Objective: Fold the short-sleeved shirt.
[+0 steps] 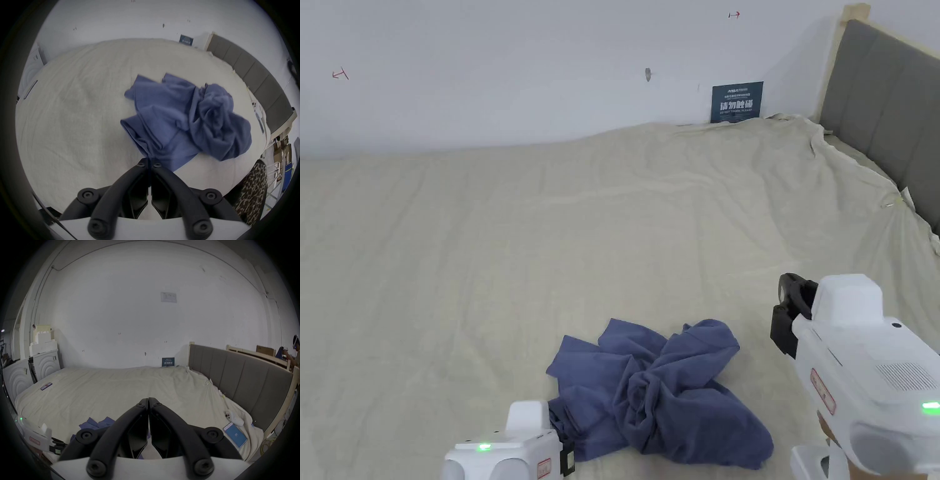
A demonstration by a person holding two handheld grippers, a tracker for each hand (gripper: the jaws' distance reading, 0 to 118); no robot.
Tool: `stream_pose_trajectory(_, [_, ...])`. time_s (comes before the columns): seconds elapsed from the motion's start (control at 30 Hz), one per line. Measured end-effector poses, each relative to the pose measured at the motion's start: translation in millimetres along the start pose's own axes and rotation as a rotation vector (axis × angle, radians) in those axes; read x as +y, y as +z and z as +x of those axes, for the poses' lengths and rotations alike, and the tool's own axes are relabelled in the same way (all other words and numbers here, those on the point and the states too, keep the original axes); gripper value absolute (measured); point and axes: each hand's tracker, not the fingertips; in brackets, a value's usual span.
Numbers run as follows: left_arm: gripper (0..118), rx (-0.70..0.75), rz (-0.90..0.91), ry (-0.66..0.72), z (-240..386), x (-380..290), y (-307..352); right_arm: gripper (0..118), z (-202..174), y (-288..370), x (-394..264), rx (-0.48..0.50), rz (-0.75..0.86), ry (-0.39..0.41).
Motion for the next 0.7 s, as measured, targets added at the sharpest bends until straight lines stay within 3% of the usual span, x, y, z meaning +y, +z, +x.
stream_pose_trajectory(0.1, [0, -0.043, 0.048, 0.046, -7, 10, 20, 1, 2, -39, -2, 0.024, -0.137, 0.004])
stream_pose_trajectory(0.17, [0, -0.07, 0.065, 0.077, -12, 16, 29, 9, 2, -65, -5, 0.025, -0.239, -0.015])
stream_pose_trajectory(0.23, [0, -0.064, 0.078, 0.075, -14, 19, 36, 53, 2, -90, -12, 0.033, -0.308, -0.051])
stream_pose_trajectory(0.3, [0, -0.058, 0.088, 0.065, -13, 22, 39, 89, 4, -115, -21, 0.053, -0.375, -0.081])
stream_pose_trajectory(0.57, [0, -0.057, 0.075, 0.043, -15, 25, 29, 95, 2, -202, -64, 0.035, -0.624, -0.105])
stream_pose_trajectory(0.7, [0, -0.058, 0.071, 0.05, -19, 26, 27, 94, -2, -231, -87, 0.027, -0.723, -0.053])
